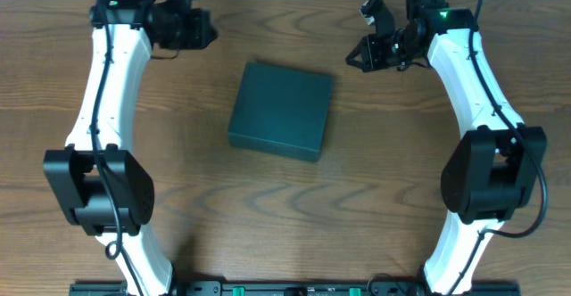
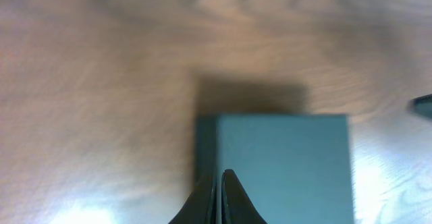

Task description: Pack container

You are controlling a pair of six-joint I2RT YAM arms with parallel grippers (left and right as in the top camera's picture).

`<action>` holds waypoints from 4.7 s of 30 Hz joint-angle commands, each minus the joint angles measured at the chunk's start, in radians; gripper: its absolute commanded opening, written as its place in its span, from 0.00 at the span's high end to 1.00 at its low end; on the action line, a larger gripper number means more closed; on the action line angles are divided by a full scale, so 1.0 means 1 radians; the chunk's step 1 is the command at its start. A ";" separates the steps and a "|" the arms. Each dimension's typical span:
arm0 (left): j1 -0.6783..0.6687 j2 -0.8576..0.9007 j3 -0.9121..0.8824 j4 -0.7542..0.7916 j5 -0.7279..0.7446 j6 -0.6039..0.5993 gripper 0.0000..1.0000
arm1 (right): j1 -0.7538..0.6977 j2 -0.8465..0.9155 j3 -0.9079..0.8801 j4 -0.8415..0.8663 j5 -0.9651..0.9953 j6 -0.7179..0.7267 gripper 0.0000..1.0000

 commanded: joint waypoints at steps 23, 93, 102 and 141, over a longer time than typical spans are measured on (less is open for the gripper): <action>-0.041 -0.010 -0.585 0.221 0.143 -0.123 0.94 | 0.141 -0.028 -0.328 0.266 0.034 0.159 0.99; -0.117 -1.810 -1.168 -0.311 0.007 -0.227 0.05 | -0.081 -2.065 -1.056 -0.341 0.014 0.304 0.01; -0.117 -1.810 -1.168 -0.311 0.007 -0.227 0.05 | -0.081 -2.065 -1.056 -0.341 0.014 0.304 0.01; -0.108 -1.980 -1.789 0.506 -0.576 -0.035 0.05 | -0.081 -2.065 -1.056 -0.341 0.014 0.304 0.01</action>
